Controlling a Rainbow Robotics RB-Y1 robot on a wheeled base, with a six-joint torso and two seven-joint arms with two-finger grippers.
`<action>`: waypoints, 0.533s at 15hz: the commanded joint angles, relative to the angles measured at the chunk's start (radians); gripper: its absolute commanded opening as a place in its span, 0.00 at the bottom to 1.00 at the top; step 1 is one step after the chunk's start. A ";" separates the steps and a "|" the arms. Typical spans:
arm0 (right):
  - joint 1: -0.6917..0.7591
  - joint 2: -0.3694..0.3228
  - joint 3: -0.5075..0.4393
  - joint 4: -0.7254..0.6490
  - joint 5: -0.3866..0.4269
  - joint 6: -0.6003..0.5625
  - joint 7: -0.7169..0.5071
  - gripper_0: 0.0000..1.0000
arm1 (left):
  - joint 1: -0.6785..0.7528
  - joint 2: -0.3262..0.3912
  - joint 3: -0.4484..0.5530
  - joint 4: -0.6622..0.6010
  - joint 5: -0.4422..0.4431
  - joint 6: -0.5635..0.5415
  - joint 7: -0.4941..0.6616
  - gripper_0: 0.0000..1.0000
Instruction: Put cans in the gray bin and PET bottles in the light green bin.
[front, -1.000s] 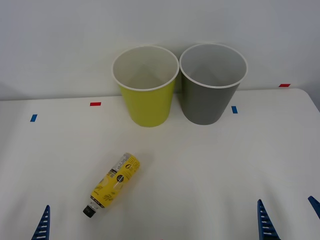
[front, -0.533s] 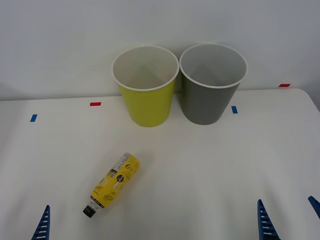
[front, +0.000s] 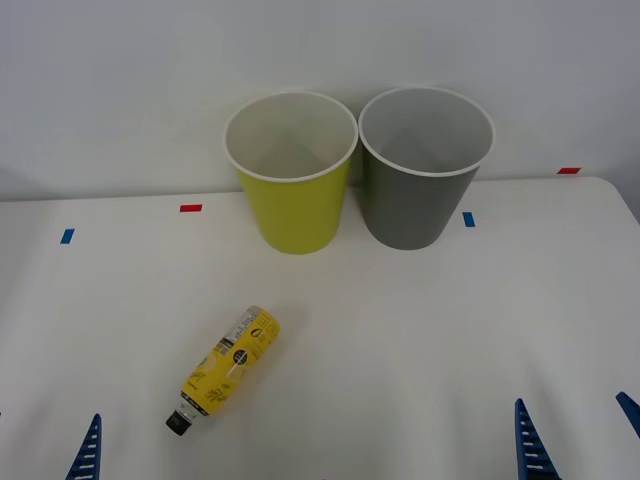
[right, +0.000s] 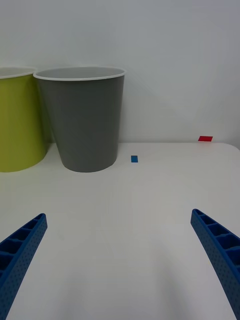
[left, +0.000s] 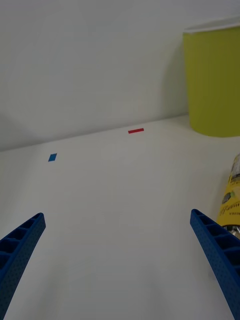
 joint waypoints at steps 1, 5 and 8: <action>0.000 0.000 0.000 0.000 0.000 0.000 0.000 1.00 | -0.009 0.025 0.018 0.026 -0.004 0.016 0.003 1.00; 0.000 0.000 0.000 0.000 0.000 0.000 0.000 1.00 | -0.035 0.096 0.021 0.026 -0.015 0.026 0.000 1.00; 0.000 0.000 0.000 0.000 0.000 0.000 0.000 1.00 | -0.088 0.188 0.007 -0.008 -0.015 0.141 0.002 1.00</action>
